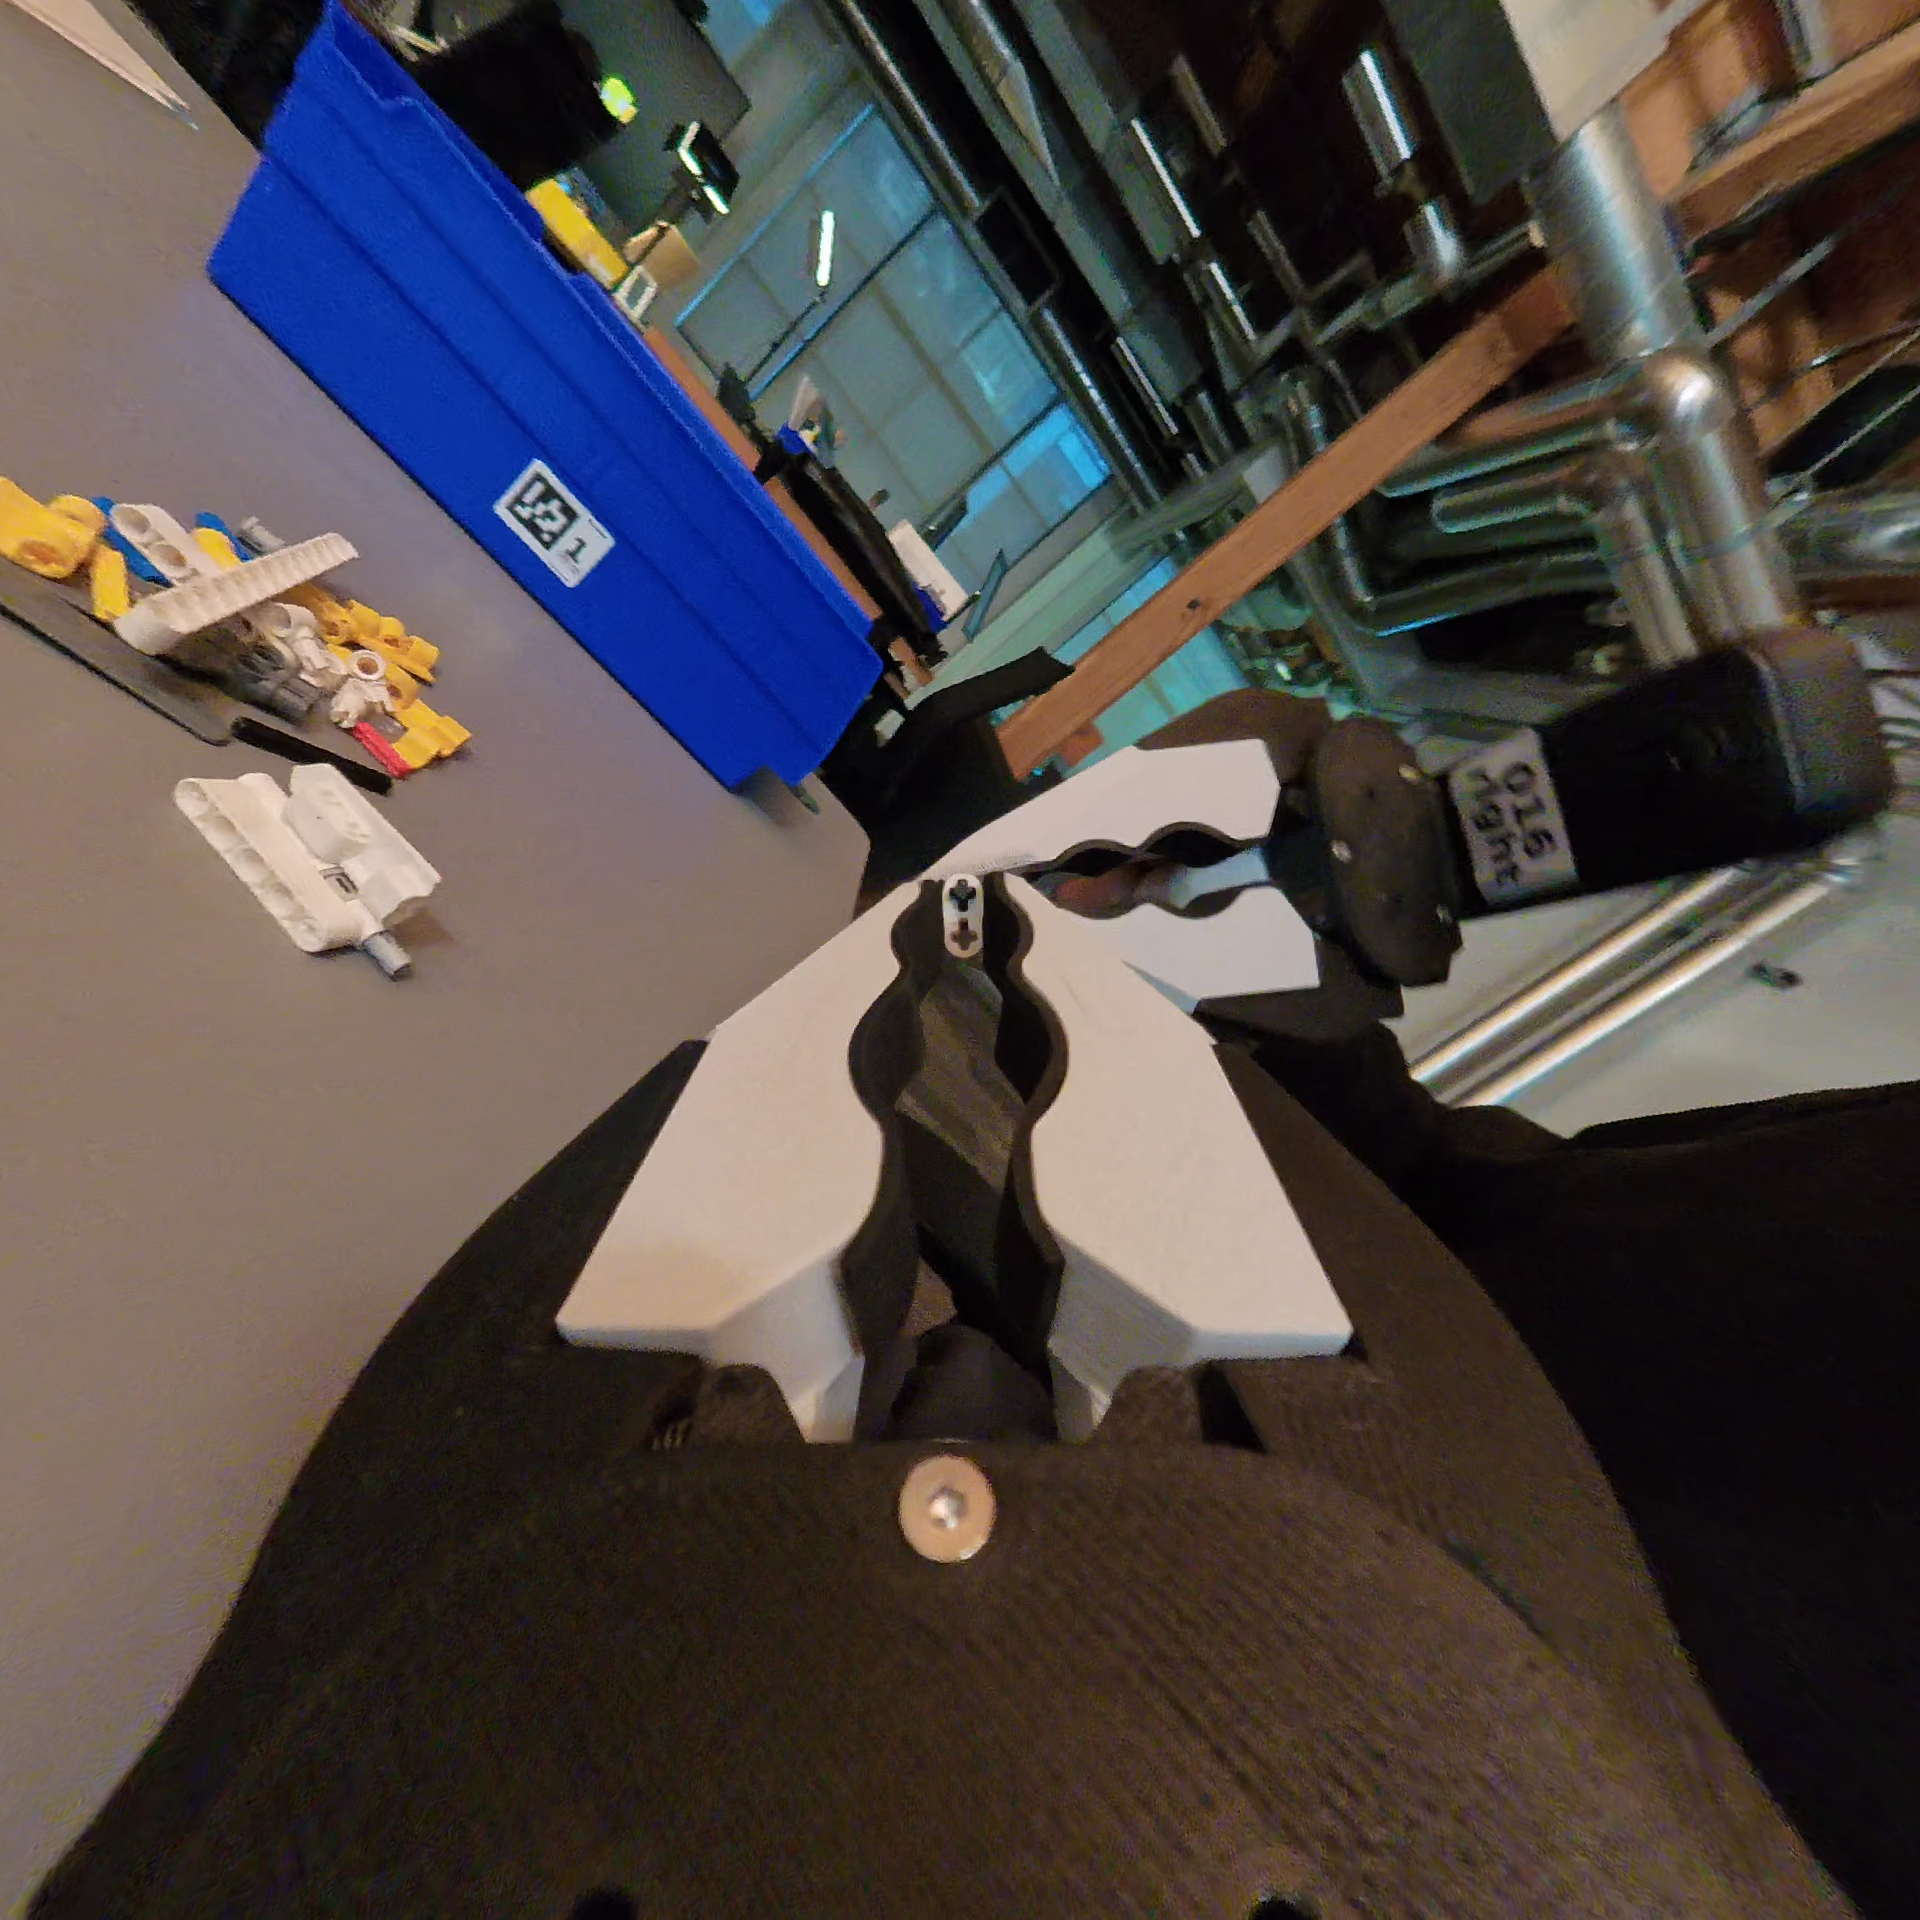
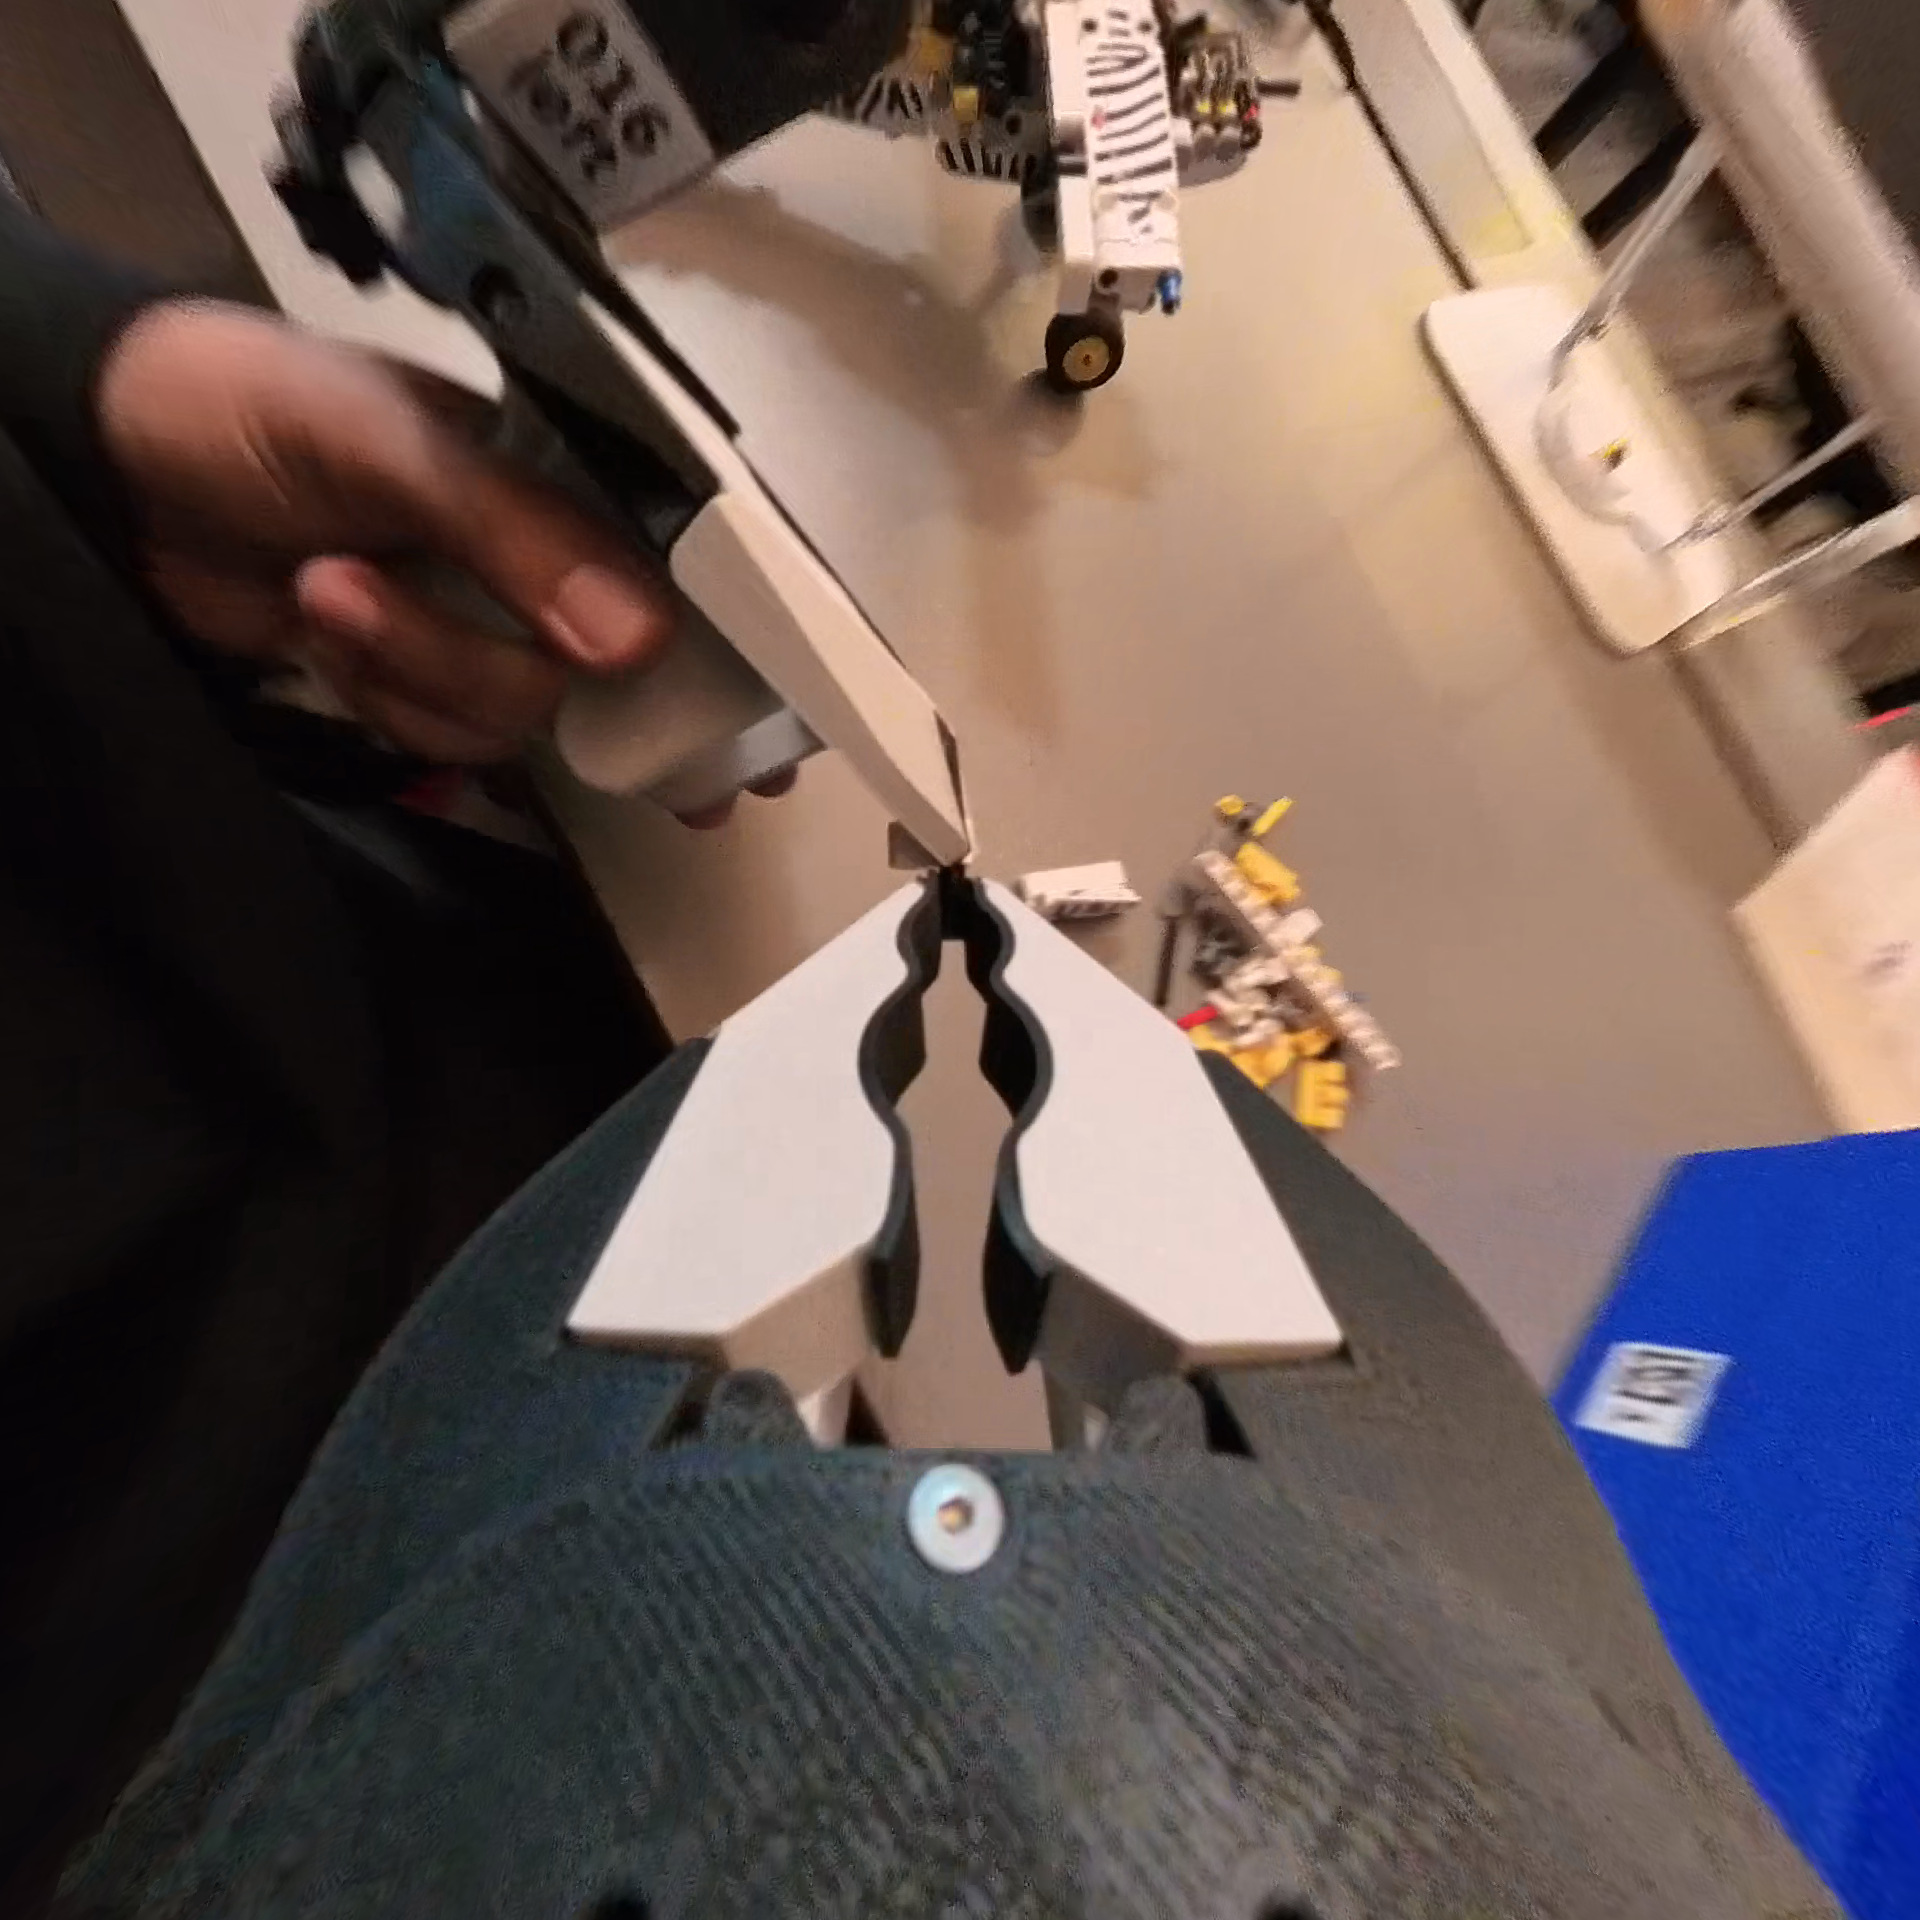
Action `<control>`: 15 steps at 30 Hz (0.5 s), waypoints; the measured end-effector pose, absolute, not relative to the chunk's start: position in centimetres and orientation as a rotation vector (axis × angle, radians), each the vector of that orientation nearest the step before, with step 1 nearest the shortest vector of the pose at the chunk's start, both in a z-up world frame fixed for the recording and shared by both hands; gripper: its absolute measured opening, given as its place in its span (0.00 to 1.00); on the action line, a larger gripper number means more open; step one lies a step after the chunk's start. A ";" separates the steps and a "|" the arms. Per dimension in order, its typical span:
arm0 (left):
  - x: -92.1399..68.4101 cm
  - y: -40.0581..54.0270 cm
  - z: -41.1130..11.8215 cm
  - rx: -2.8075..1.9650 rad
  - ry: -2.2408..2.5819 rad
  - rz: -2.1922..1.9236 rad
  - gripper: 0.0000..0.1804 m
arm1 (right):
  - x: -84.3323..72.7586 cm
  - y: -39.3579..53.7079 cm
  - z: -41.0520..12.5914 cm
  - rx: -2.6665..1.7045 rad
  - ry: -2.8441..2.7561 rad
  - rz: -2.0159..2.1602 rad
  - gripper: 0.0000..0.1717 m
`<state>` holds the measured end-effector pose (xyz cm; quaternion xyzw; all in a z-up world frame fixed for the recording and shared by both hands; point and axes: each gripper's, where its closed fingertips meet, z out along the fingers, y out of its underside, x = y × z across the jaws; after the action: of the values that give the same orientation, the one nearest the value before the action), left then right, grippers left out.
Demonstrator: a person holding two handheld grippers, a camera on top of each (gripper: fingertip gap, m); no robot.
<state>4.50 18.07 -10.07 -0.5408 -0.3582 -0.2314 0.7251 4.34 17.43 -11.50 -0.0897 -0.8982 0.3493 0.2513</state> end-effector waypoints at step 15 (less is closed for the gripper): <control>3.8 17.7 -11.3 -1.545 -0.605 0.171 0.13 | 2.1 18.3 -12.3 -0.800 -2.400 1.110 0.01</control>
<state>3.83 17.70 -11.26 -0.6859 -0.2685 0.0759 0.6720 2.12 18.33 -12.25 -0.2845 -0.8531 0.3947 0.1882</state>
